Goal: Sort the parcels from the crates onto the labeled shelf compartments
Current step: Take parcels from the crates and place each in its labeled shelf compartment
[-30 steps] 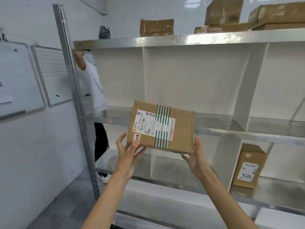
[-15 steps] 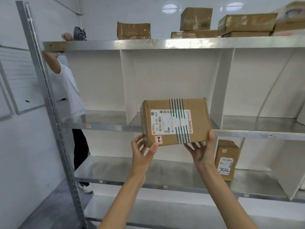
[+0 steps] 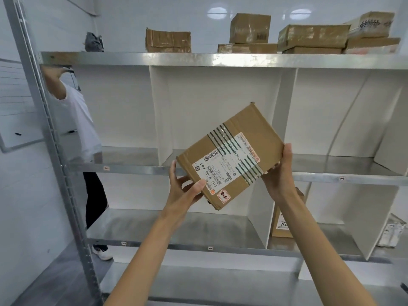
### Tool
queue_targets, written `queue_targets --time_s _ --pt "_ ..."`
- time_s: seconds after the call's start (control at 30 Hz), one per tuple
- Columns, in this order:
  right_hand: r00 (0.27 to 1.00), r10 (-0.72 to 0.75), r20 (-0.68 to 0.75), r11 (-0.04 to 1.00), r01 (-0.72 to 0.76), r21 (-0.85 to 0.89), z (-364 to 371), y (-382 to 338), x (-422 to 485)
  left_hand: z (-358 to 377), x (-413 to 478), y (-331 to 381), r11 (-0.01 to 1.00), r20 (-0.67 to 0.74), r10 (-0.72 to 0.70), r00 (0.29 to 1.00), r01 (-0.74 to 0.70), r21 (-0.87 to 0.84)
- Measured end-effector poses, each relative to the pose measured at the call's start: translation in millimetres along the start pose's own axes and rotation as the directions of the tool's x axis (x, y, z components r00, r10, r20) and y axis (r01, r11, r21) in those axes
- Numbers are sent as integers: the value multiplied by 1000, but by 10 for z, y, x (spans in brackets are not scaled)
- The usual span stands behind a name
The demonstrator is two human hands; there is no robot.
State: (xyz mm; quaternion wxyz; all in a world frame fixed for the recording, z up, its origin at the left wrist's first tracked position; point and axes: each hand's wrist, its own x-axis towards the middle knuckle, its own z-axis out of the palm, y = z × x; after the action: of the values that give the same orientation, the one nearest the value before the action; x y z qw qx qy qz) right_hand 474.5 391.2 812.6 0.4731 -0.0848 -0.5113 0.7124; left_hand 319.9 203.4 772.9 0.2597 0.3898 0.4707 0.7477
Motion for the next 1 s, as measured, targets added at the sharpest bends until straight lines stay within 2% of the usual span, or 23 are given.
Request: queue_targets --time_s 0.17,0.33,0.5,0.6,0.73,0.8,0.9,0.93,1.0 --pt "994 22 104 985 -3 -173 231 62 -225 266 -58 -95 975 -79 34 996 -51 -217" --pt "966 -15 256 993 46 -113 324 207 -363 428 -120 -143 963 -115 66 991 -93 -253" --pt "977 -6 215 983 44 -176 321 164 -346 392 -137 -144 964 -106 56 993 -82 -255" --pt "988 -17 153 986 42 -161 295 24 -335 264 -111 -131 972 -101 63 993 -84 -218" --pt "993 21 118 991 -5 -132 10 -253 -221 -45 -40 -42 992 -94 84 992 -92 -81" --pt "981 121 151 965 -80 -249 -123 -319 -177 -173 6 33 997 -73 72 995 -74 -25" --pt "909 317 272 836 -132 -533 -214 -241 -171 -292 51 96 994 -26 63 998 -60 89" --pt "905 339 258 816 -147 -559 -224 -195 -173 -310 65 108 991 -11 61 998 -59 124" --pt "925 323 201 843 -185 -505 -234 -102 -176 -324 96 117 986 8 45 999 -45 160"
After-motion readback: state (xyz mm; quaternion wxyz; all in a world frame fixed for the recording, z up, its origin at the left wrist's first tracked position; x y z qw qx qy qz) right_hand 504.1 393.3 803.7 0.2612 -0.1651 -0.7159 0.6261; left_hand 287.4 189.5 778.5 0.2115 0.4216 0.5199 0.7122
